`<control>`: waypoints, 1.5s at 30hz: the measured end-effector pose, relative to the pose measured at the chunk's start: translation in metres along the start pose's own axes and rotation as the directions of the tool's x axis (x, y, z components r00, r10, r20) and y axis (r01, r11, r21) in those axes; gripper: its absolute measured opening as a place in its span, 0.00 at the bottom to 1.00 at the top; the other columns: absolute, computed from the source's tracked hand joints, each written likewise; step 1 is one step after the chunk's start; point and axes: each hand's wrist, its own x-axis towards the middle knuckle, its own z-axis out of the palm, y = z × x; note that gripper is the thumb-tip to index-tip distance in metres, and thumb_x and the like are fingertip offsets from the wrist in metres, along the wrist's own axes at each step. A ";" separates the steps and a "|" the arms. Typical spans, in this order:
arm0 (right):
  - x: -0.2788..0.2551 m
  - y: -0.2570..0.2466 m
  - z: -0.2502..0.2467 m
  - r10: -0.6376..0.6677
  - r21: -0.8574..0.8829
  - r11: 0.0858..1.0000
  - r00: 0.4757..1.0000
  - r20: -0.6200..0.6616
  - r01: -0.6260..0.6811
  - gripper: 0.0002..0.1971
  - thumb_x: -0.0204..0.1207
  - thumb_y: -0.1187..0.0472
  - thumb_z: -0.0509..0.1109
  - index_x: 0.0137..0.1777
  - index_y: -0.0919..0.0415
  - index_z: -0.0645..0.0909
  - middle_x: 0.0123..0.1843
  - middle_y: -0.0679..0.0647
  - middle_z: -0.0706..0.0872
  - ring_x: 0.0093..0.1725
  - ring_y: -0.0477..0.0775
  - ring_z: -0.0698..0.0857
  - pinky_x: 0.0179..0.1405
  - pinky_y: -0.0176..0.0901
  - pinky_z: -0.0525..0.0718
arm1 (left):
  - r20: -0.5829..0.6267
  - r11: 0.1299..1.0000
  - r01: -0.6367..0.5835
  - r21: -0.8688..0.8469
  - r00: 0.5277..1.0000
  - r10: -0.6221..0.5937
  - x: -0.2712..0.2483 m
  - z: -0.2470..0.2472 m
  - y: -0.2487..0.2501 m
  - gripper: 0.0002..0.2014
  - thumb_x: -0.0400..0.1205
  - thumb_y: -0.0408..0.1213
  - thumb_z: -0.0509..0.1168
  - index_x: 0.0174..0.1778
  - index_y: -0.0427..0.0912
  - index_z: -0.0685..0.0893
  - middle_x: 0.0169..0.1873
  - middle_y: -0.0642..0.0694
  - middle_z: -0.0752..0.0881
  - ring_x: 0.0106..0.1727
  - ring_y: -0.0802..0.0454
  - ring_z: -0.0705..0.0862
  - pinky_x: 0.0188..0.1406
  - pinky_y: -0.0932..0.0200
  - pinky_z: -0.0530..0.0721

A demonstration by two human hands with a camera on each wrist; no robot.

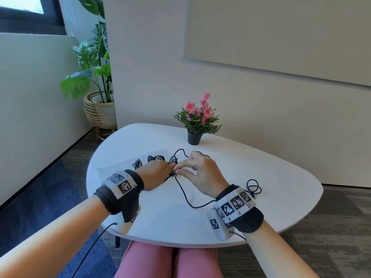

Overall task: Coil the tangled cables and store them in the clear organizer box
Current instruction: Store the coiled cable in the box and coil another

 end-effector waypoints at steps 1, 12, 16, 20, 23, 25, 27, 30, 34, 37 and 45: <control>0.003 0.000 -0.003 -0.004 0.025 1.000 1.000 -0.008 0.004 0.06 0.73 0.54 0.75 0.47 0.51 0.90 0.31 0.42 0.67 0.32 0.41 0.71 0.34 0.28 0.68 | 0.056 0.997 -0.003 -0.080 0.998 0.007 -0.005 0.003 0.002 0.19 0.85 0.48 0.47 0.42 0.42 0.78 0.38 0.37 0.81 0.37 0.47 0.74 0.39 0.54 0.72; 0.016 0.005 -0.011 0.003 0.317 0.946 0.976 0.217 -0.073 0.06 0.72 0.62 0.75 0.47 0.54 0.89 0.31 0.43 0.68 0.33 0.40 0.70 0.39 0.33 0.69 | 0.158 0.919 -0.258 -0.297 0.936 0.314 -0.046 -0.005 0.008 0.20 0.78 0.42 0.46 0.41 0.39 0.83 0.28 0.53 0.75 0.28 0.59 0.71 0.31 0.67 0.71; 0.018 0.002 -0.013 -0.034 0.358 0.931 0.959 0.282 -0.073 0.07 0.73 0.64 0.74 0.49 0.54 0.88 0.34 0.47 0.68 0.35 0.38 0.71 0.41 0.25 0.69 | 0.226 0.954 -0.301 -0.005 0.928 0.295 -0.049 -0.011 0.011 0.19 0.78 0.46 0.45 0.49 0.45 0.81 0.39 0.48 0.80 0.38 0.55 0.77 0.44 0.58 0.78; 0.023 0.001 -0.019 -0.042 0.366 0.926 0.938 0.345 -0.093 0.06 0.73 0.64 0.75 0.49 0.58 0.89 0.35 0.47 0.67 0.35 0.41 0.69 0.38 0.29 0.67 | 0.241 0.931 -0.309 0.196 0.935 0.260 -0.047 -0.004 0.017 0.14 0.86 0.42 0.48 0.48 0.34 0.72 0.40 0.43 0.77 0.38 0.50 0.72 0.47 0.51 0.76; 0.025 0.009 -0.021 -0.031 0.361 0.923 0.910 0.414 -0.132 0.06 0.74 0.64 0.74 0.49 0.62 0.89 0.34 0.45 0.71 0.37 0.45 0.71 0.42 0.36 0.70 | 0.258 0.850 -0.370 0.376 0.922 0.287 -0.046 -0.002 0.020 0.13 0.87 0.43 0.47 0.54 0.37 0.71 0.48 0.44 0.78 0.41 0.51 0.73 0.50 0.55 0.77; 0.023 0.016 -0.021 -0.003 0.392 0.899 0.893 0.451 -0.194 0.07 0.77 0.67 0.69 0.51 0.65 0.88 0.32 0.39 0.78 0.36 0.38 0.74 0.41 0.31 0.71 | 0.290 0.808 -0.390 0.442 0.914 0.283 -0.045 -0.002 0.020 0.15 0.87 0.43 0.47 0.60 0.38 0.70 0.57 0.44 0.77 0.52 0.49 0.76 0.60 0.53 0.76; 0.019 0.025 -0.017 0.060 0.454 0.841 0.885 0.462 -0.294 0.09 0.81 0.68 0.64 0.50 0.64 0.87 0.35 0.38 0.84 0.32 0.37 0.74 0.35 0.29 0.71 | 0.273 0.820 -0.409 0.400 0.907 0.320 -0.043 -0.006 0.020 0.15 0.87 0.42 0.49 0.63 0.37 0.71 0.62 0.43 0.75 0.60 0.48 0.76 0.65 0.52 0.74; 0.009 0.031 -0.006 0.193 0.625 0.655 0.894 0.405 -0.425 0.11 0.82 0.66 0.62 0.45 0.57 0.86 0.32 0.50 0.77 0.28 0.41 0.69 0.27 0.31 0.69 | 0.068 0.880 -0.449 0.154 0.893 0.444 -0.038 -0.018 0.018 0.10 0.86 0.36 0.53 0.57 0.37 0.75 0.51 0.45 0.78 0.50 0.50 0.76 0.54 0.63 0.74; 0.003 0.026 0.005 0.329 0.666 0.616 0.906 0.268 -0.420 0.10 0.83 0.65 0.60 0.45 0.54 0.82 0.29 0.45 0.69 0.23 0.39 0.66 0.18 0.29 0.65 | -0.170 0.923 -0.370 -0.109 0.922 0.349 -0.031 -0.018 0.017 0.14 0.83 0.41 0.51 0.52 0.36 0.77 0.43 0.40 0.81 0.42 0.44 0.77 0.45 0.58 0.75; -0.001 0.023 0.013 0.281 0.378 0.872 0.950 0.136 -0.312 0.13 0.85 0.64 0.57 0.56 0.51 0.82 0.35 0.45 0.75 0.31 0.40 0.73 0.35 0.28 0.74 | -0.312 0.928 -0.254 -0.273 0.936 0.164 -0.021 -0.014 0.023 0.10 0.86 0.35 0.52 0.46 0.39 0.77 0.40 0.42 0.82 0.39 0.44 0.78 0.40 0.56 0.78; -0.020 -0.004 0.009 0.083 -0.445 0.895 0.974 0.213 0.021 0.16 0.83 0.61 0.55 0.67 0.56 0.76 0.56 0.56 0.83 0.53 0.64 0.82 0.41 0.49 0.77 | -0.283 0.991 -0.098 -0.088 0.957 0.070 -0.006 -0.011 0.023 0.07 0.84 0.40 0.60 0.45 0.46 0.82 0.37 0.46 0.85 0.38 0.49 0.80 0.33 0.61 0.72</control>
